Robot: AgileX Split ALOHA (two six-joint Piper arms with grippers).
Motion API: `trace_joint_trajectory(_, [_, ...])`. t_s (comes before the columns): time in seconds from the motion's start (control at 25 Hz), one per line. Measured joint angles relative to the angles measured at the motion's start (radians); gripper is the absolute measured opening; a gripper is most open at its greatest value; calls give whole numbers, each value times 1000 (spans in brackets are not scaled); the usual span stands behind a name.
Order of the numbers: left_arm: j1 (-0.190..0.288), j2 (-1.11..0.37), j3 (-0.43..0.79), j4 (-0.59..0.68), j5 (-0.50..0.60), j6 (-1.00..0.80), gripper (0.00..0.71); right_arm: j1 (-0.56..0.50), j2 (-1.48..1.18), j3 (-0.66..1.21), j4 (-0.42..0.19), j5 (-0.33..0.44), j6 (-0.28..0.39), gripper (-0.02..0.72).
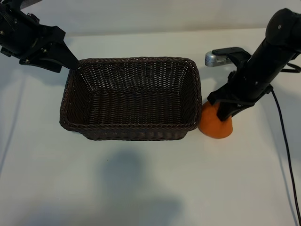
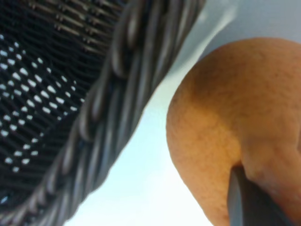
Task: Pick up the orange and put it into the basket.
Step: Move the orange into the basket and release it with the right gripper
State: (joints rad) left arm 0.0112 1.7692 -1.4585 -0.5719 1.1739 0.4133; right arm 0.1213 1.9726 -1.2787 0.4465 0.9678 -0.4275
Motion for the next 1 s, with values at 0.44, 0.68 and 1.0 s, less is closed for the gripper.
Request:
trace_joint_trajectory(0.44, [0,0,0,-1,1,0,506,0,-104,-89,-166,110,124,76])
trace_joint_trajectory(0.68, [0,0,0,-1,1,-1,506,0,-165,-187,-167,206,150,76])
trace_joint_trajectory(1.0, [0,0,0,-1,1,-2,506,0,-197,-288,-133,250,176,76])
